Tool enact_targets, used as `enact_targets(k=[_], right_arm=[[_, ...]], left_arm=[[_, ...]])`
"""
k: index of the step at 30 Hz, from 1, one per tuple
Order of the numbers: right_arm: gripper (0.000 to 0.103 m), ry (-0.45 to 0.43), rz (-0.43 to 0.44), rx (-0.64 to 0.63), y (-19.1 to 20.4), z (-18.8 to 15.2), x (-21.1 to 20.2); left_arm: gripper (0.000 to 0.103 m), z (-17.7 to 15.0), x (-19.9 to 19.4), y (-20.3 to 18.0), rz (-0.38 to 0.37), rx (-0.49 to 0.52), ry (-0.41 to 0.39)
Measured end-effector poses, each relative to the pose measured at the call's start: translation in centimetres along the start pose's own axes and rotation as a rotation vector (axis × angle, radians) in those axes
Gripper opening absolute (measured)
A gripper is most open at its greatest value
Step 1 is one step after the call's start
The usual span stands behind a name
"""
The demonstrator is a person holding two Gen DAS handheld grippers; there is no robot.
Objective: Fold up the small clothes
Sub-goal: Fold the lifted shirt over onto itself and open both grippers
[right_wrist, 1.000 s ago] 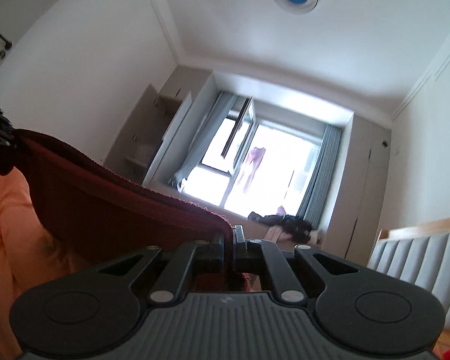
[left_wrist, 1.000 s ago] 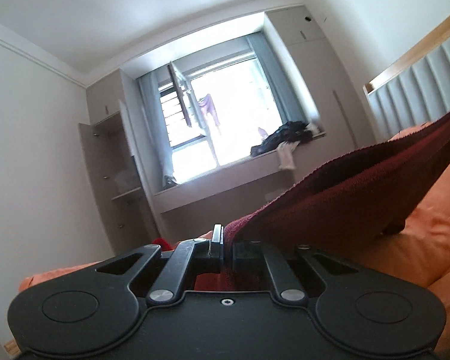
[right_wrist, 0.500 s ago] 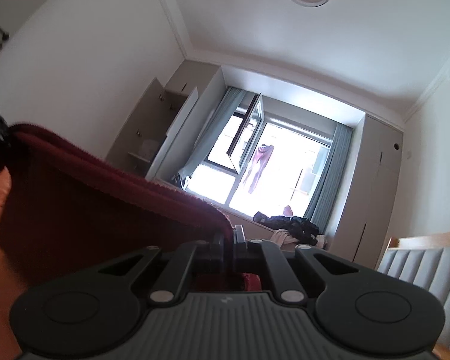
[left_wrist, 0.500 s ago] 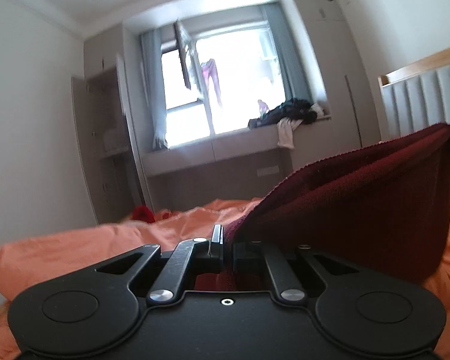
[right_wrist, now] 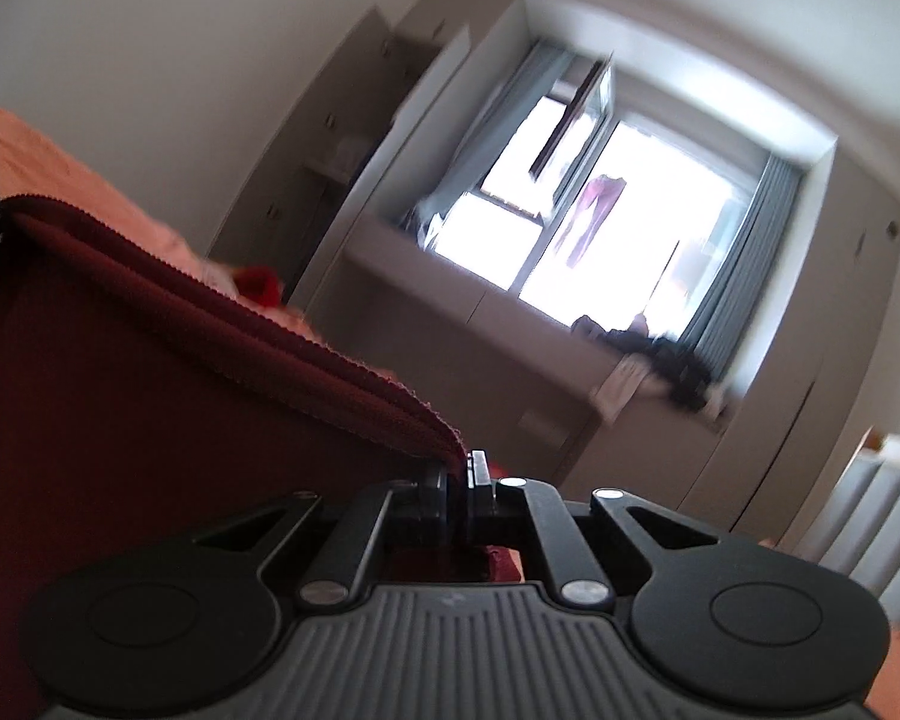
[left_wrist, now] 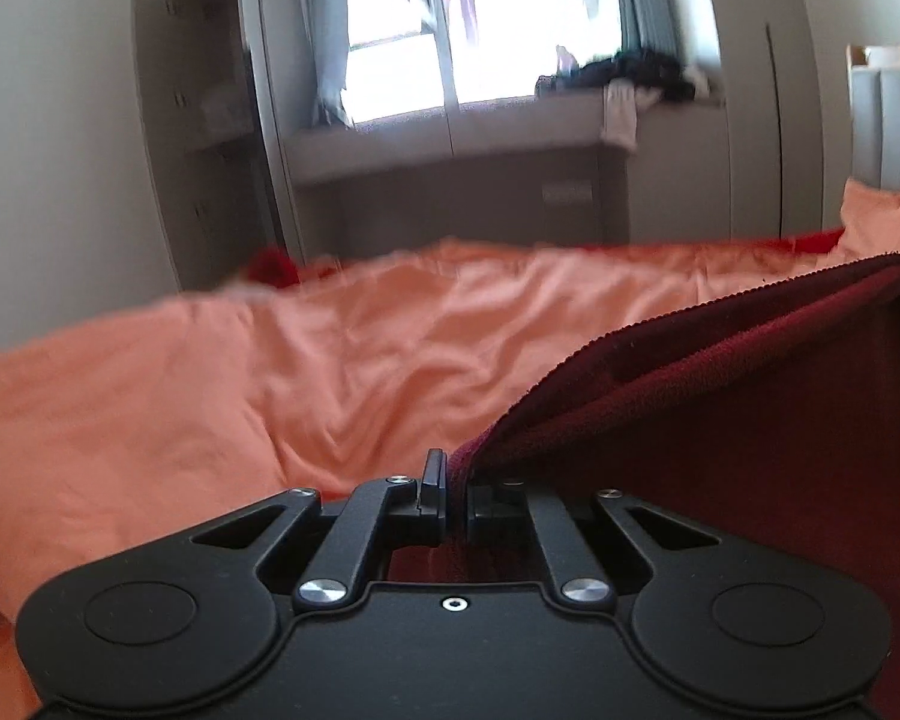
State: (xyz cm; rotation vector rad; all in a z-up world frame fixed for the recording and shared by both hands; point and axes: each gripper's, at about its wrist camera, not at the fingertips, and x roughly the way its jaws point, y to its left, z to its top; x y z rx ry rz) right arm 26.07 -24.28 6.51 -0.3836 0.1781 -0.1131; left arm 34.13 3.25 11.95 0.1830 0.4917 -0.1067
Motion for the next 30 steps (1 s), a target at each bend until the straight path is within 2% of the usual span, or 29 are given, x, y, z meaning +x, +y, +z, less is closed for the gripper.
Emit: enact_targets(k=[4, 7, 8, 9, 11, 13, 14, 15, 17, 19, 21, 24, 26, 30], right_arm=[[0.006, 0.108, 0.044, 0.029, 0.9, -2.3, 4.0], [0.007, 0.168, 0.072, 0.056, 1.4, -3.6, 6.0], [0.008, 0.187, 0.082, 0.066, 1.6, -4.1, 6.6], [0.013, 0.199, 0.091, 0.075, 1.6, -4.5, 6.9], [0.022, 0.210, 0.093, 0.092, 1.6, -5.2, 7.2], [0.050, 0.207, 0.085, 0.107, 1.4, -5.7, 7.0], [0.057, 0.205, 0.081, 0.112, 0.8, -5.6, 7.1], [0.067, 0.201, 0.076, 0.122, 0.6, -5.8, 7.0], [0.076, 0.196, 0.074, 0.140, 0.0, -5.8, 6.6], [0.090, 0.203, 0.057, 0.150, -0.6, -5.9, 6.8], [0.098, 0.216, 0.031, 0.161, -0.9, -6.2, 7.1], [0.100, 0.242, -0.001, 0.197, -1.4, -6.8, 7.8], [0.099, 0.243, -0.042, 0.218, -2.1, -7.1, 7.9], [0.100, 0.188, -0.149, 0.224, -3.9, -7.3, 5.9]], left_arm=[[0.008, -1.5, 4.8, 0.5, -0.025, -0.041, 0.098], [0.017, -2.7, 6.8, 1.0, -0.027, -0.070, 0.134], [0.023, -2.9, 7.3, 1.2, -0.023, -0.078, 0.140], [0.028, -3.1, 7.7, 1.5, -0.023, -0.093, 0.150], [0.032, -3.5, 8.1, 2.0, -0.031, -0.128, 0.158], [0.038, -3.6, 7.9, 2.5, -0.036, -0.166, 0.151], [0.046, -3.6, 7.6, 2.8, -0.032, -0.185, 0.144], [0.061, -3.6, 7.1, 2.9, -0.016, -0.203, 0.138], [0.076, -3.5, 7.3, 3.4, 0.032, -0.229, 0.137], [0.076, -3.6, 7.7, 3.9, 0.073, -0.262, 0.151], [0.077, -3.8, 8.5, 4.6, 0.098, -0.290, 0.181], [0.080, -4.4, 10.4, 5.8, 0.116, -0.352, 0.265], [0.080, -4.6, 10.9, 6.1, 0.117, -0.375, 0.290], [0.080, -4.0, 9.4, 5.8, 0.153, -0.353, 0.239]])
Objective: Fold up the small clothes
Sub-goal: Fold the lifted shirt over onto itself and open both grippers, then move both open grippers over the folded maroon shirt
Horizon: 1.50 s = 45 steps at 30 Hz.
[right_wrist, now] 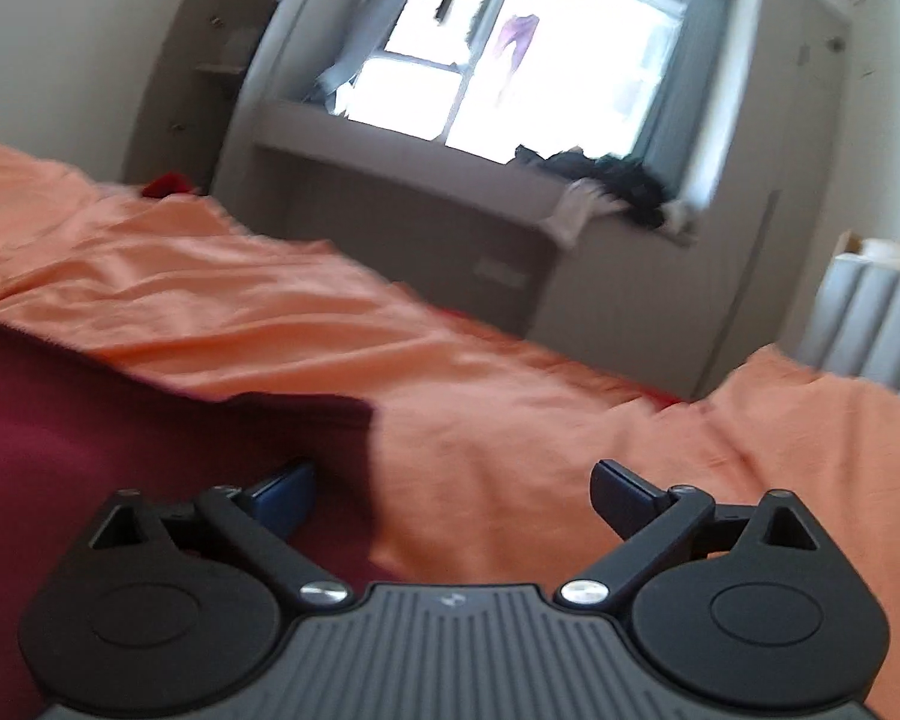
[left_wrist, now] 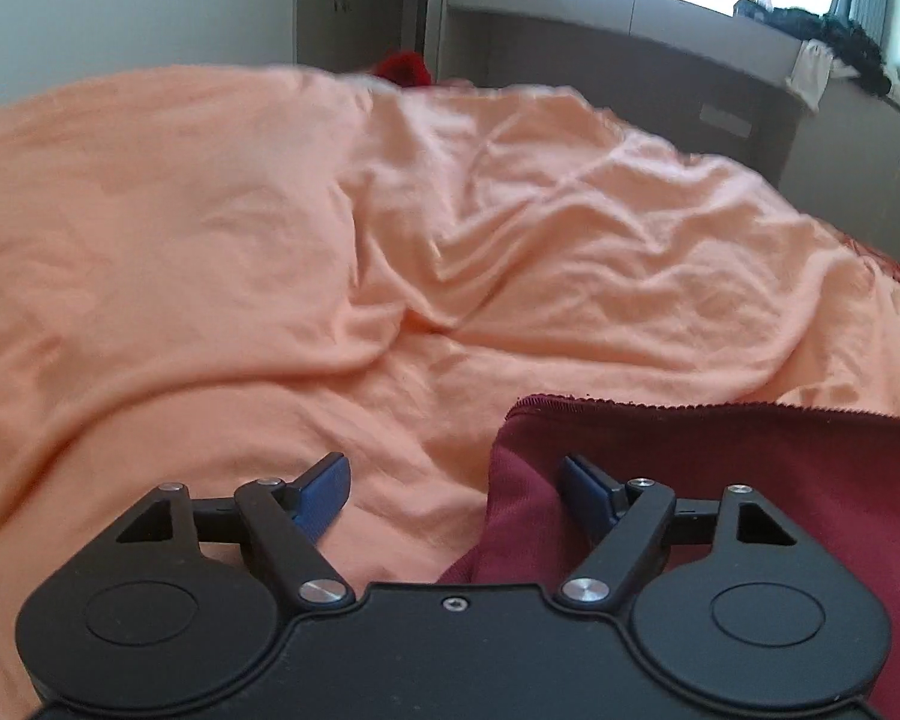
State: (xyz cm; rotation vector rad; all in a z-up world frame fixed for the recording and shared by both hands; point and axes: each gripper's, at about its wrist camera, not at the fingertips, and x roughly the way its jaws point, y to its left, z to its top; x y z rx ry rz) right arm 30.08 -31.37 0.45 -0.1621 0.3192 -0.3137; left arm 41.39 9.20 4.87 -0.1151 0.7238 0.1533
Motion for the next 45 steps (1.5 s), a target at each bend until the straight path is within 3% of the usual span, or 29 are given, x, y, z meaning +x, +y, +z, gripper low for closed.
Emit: enact_targets(k=[8, 14, 22, 28, 35, 45], right_arm=[[0.103, -0.170, 0.084, 0.119, -3.9, 0.0, -8.2], [0.103, -0.231, 0.179, 0.180, -2.9, -0.7, -14.1], [0.103, -0.307, 0.261, 0.260, -0.7, -3.5, -19.8], [0.103, -0.329, 0.275, 0.248, 0.1, -5.8, -22.4], [0.103, -0.278, 0.278, 0.240, 2.3, -7.2, -22.2], [0.103, -0.271, 0.245, 0.179, 5.3, -5.3, -19.9]], left_arm=[[0.095, -0.4, -7.1, 1.6, -0.104, -0.092, -0.130], [0.102, -2.9, -13.7, 1.5, -0.129, -0.038, -0.246], [0.102, -8.5, -19.6, 1.3, -0.122, 0.027, -0.280], [0.102, -12.5, -21.3, 1.7, -0.132, 0.020, -0.272], [0.103, -15.9, -21.7, 2.1, -0.157, 0.022, -0.245], [0.102, -17.3, -19.6, 3.0, -0.192, -0.026, -0.192]])
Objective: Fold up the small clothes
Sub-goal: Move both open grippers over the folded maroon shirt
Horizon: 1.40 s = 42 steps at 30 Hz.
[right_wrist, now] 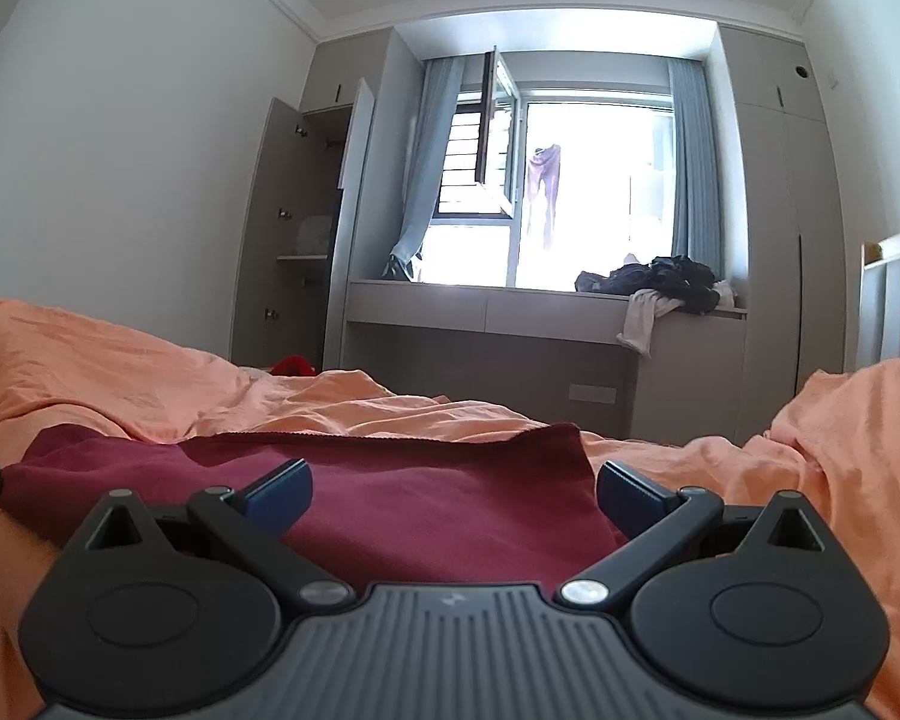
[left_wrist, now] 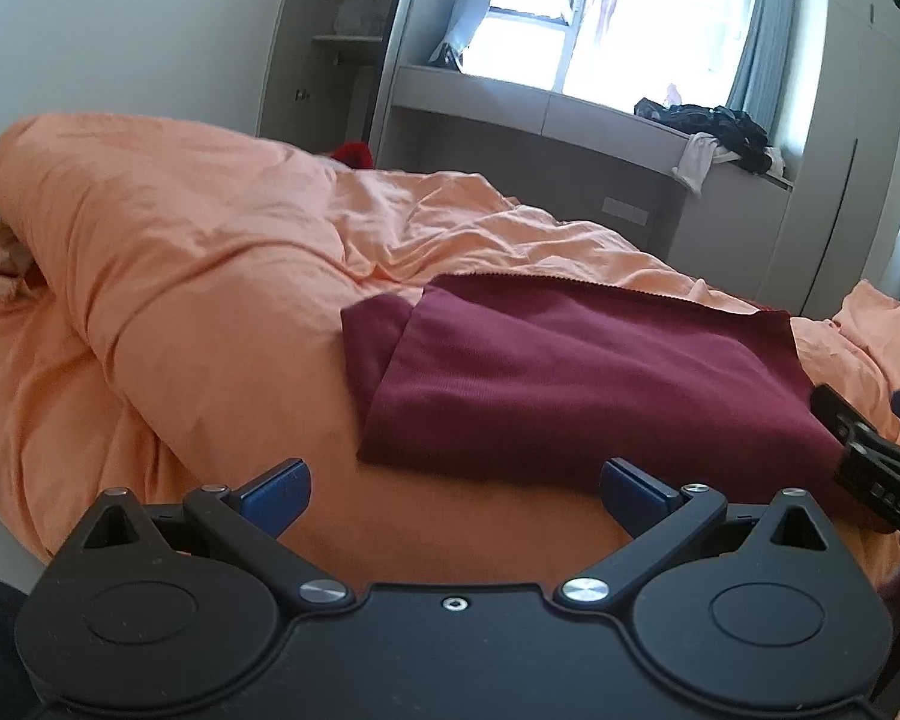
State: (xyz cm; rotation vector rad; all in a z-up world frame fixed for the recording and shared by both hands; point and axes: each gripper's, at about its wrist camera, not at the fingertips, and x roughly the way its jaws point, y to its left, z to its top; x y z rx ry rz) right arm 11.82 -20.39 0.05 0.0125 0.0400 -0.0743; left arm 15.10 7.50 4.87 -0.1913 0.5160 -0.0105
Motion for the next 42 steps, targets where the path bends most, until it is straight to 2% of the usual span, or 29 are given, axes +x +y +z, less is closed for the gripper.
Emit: enact_targets(k=[5, 11, 17, 24, 28, 42], right_arm=[[0.103, 0.015, 0.031, 0.007, 1.5, 0.1, 2.5], [0.103, 0.048, 0.076, -0.012, 2.8, -1.2, 4.6], [0.103, 0.077, 0.106, 0.050, 2.2, -3.2, 5.0], [0.103, 0.057, 0.112, 0.060, 1.9, -3.9, 4.8], [0.103, 0.054, 0.115, 0.065, 1.5, -4.1, 4.9], [0.103, 0.048, 0.099, 0.079, 1.6, -4.5, 5.1]], left_arm=[[0.102, -0.1, 1.1, 0.4, -0.038, -0.039, 0.043], [0.102, -0.5, 1.1, 0.9, -0.033, -0.084, 0.006], [0.102, -0.4, 2.1, 1.3, -0.065, -0.122, -0.025], [0.102, 0.2, 4.5, 0.5, -0.135, -0.132, -0.001], [0.102, 0.7, 5.8, 0.5, -0.120, -0.160, 0.034], [0.103, 1.1, 6.9, 0.3, -0.076, -0.170, 0.016]])
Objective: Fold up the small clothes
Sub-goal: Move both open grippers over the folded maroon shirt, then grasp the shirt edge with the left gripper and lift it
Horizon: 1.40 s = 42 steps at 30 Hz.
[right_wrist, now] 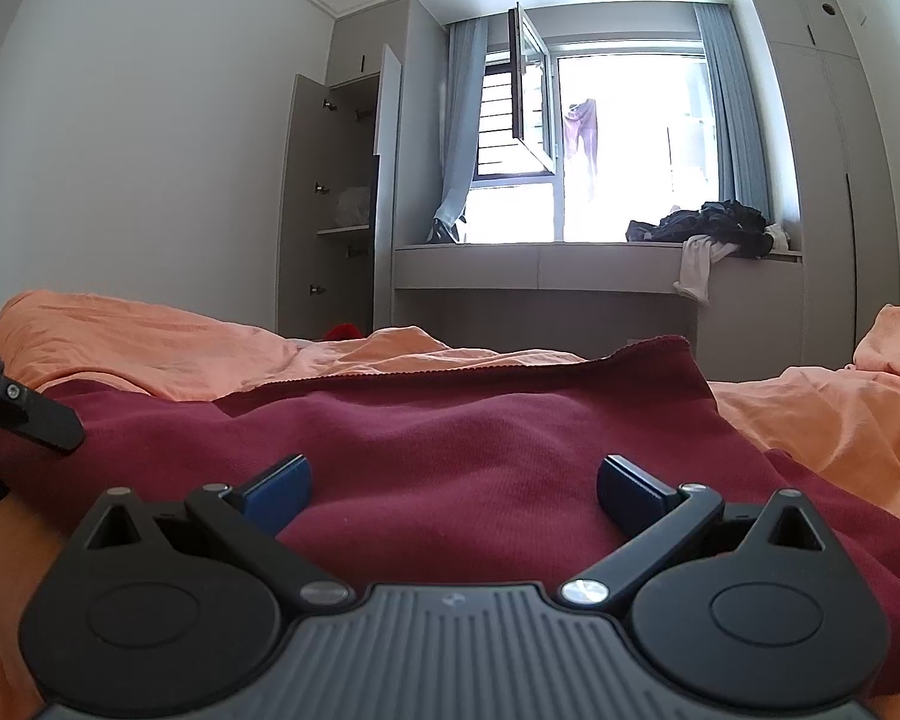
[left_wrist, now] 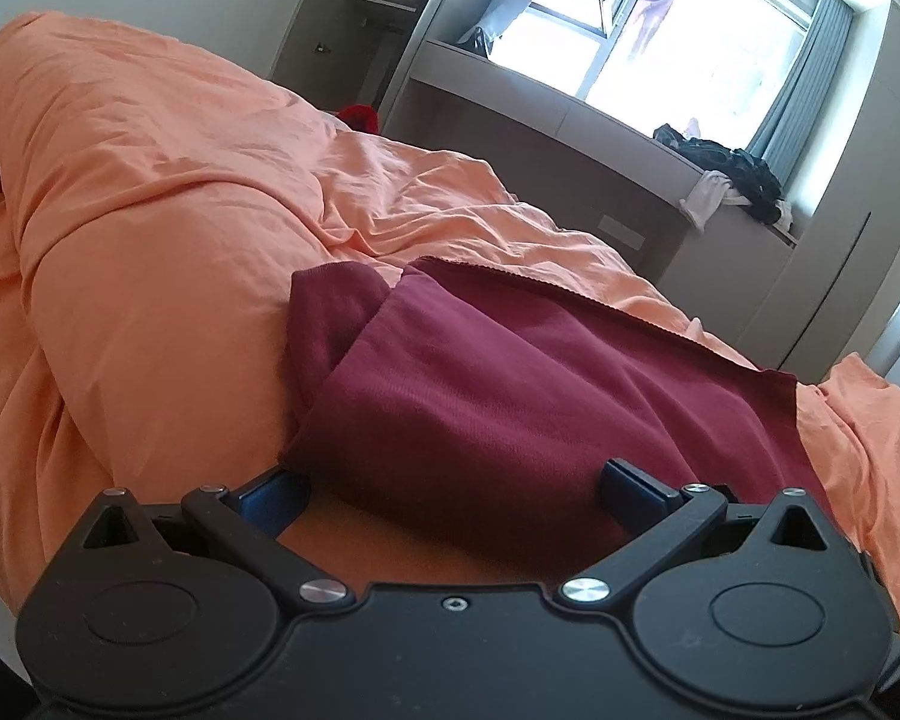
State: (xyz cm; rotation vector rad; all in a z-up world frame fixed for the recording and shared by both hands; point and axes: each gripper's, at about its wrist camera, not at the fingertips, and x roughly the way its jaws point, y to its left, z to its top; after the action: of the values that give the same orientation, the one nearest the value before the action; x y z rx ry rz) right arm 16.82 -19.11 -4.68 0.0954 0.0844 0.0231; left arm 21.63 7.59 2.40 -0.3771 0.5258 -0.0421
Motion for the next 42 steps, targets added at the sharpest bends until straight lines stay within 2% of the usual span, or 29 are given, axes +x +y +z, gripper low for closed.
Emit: enact_targets(k=[7, 16, 20, 23, 26, 28, 29, 31, 32, 34, 37, 42], right_arm=[[0.103, 0.002, -0.017, -0.014, 0.6, -0.3, 0.1], [0.103, 0.009, -0.029, -0.015, 1.2, -0.2, 0.4], [0.103, 0.009, -0.029, -0.015, 1.0, -0.2, 0.3], [0.103, 0.010, -0.034, -0.016, 1.1, -0.2, 0.4], [0.103, 0.012, -0.037, -0.016, 1.2, -0.1, 0.4], [0.103, 0.016, -0.038, -0.017, 1.3, 0.0, 0.4], [0.103, 0.019, -0.038, -0.017, 1.3, 0.1, 0.5], [0.103, 0.028, -0.038, -0.018, 1.4, 0.3, 0.6], [0.103, 0.033, -0.037, -0.018, 1.4, 0.4, 0.6], [0.103, 0.041, -0.037, -0.018, 1.4, 0.5, 0.7], [0.103, 0.059, -0.031, -0.020, 1.3, 0.9, 0.9], [0.103, 0.126, 0.011, -0.040, 0.5, 2.3, 1.0]], left_arm=[[0.103, -0.1, 0.7, 0.0, 0.023, 0.000, -0.015], [0.102, -0.7, 0.8, 0.2, -0.004, 0.001, -0.110], [0.102, -0.6, 1.7, 0.0, 0.034, 0.022, -0.123], [0.099, -0.2, 1.9, -0.2, 0.061, -0.003, -0.124], [0.091, 0.1, 1.9, -0.3, 0.096, -0.017, -0.132], [0.075, 0.2, 1.8, -0.4, 0.125, -0.017, -0.147], [0.071, 0.4, 1.8, -0.4, 0.130, -0.016, -0.150], [0.052, 0.7, 1.7, -0.2, 0.126, -0.025, -0.154], [0.047, 0.9, 1.7, -0.2, 0.120, -0.034, -0.155], [0.025, 1.3, 1.6, -0.1, 0.104, -0.048, -0.164], [0.019, 2.3, 1.4, -1.2, 0.080, -0.007, -0.179], [0.016, 4.4, 0.3, -4.8, -0.026, 0.096, -0.232]])
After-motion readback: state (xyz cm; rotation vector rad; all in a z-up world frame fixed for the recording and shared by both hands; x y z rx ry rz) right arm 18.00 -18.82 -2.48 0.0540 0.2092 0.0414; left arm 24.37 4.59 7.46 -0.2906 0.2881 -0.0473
